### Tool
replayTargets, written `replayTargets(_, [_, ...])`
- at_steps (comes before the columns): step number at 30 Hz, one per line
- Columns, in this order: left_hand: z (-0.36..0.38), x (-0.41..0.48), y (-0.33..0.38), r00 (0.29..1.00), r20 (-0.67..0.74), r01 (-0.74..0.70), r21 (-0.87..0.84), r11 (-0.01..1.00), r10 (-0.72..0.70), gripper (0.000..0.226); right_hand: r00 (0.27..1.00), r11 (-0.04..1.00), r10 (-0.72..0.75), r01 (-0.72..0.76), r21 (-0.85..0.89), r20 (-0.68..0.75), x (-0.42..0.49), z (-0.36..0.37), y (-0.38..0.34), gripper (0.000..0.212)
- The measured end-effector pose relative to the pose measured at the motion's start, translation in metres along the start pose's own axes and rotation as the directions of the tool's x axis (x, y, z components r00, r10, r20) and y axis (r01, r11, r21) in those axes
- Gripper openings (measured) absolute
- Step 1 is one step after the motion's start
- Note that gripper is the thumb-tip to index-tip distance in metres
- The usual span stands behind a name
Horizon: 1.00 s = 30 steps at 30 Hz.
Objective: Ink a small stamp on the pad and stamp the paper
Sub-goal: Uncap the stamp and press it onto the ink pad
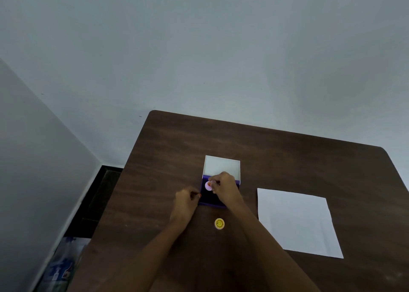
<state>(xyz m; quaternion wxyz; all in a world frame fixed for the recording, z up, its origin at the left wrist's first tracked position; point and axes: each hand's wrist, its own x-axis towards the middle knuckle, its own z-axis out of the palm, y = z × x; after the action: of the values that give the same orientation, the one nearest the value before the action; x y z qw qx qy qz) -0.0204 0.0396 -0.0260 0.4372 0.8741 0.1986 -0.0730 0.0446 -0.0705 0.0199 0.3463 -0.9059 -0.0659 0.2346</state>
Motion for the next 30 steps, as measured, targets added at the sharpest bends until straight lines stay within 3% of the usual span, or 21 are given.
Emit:
replayTargets(5, [-0.004,0.005,-0.003,0.998,0.049,0.045,-0.028,0.999,-0.044,0.016,1.0,0.995,-0.014,0.012,0.102,0.024,0.001,0.005,-0.003,0.02])
replayTargets(10, [-0.008,0.01,-0.003,0.99,0.101,0.111,-0.099,0.989,-0.101,0.014,0.992,0.989,0.08,-0.092,0.117,0.101,0.008,0.001,-0.011,0.019])
replayTargets(13, [-0.01,0.013,-0.003,0.982,0.136,0.146,-0.122,0.982,-0.13,0.013,0.966,0.978,0.197,-0.206,0.037,0.169,0.012,-0.003,-0.016,0.02])
replayTargets(16, [-0.014,0.015,-0.001,0.971,0.183,0.181,-0.138,0.974,-0.154,0.013,0.948,0.973,0.226,-0.228,-0.016,0.223,0.018,-0.007,-0.025,0.017])
replayTargets(19, [-0.019,0.018,0.002,0.955,0.236,0.219,-0.152,0.964,-0.179,0.01,0.879,0.942,0.335,-0.318,-0.107,0.338,0.024,-0.012,-0.029,0.023])
replayTargets(21, [-0.021,0.021,0.005,0.943,0.266,0.246,-0.157,0.957,-0.199,0.011,0.854,0.898,0.418,-0.44,0.0,0.311,0.025,-0.015,-0.032,0.022])
replayTargets(25, [-0.022,0.026,0.006,0.92,0.304,0.307,-0.171,0.936,-0.246,0.017,0.875,0.929,0.371,-0.348,-0.128,0.311,0.031,-0.013,-0.03,0.019])
replayTargets(27, [-0.022,0.03,0.006,0.909,0.321,0.331,-0.165,0.929,-0.267,0.017,0.889,0.924,0.376,-0.38,-0.037,0.261,0.033,-0.006,-0.023,0.029])
replayTargets(30, [-0.024,0.033,0.011,0.887,0.36,0.361,-0.153,0.92,-0.288,0.019,0.939,0.95,0.298,-0.309,0.04,0.175,0.035,0.004,-0.008,0.022])
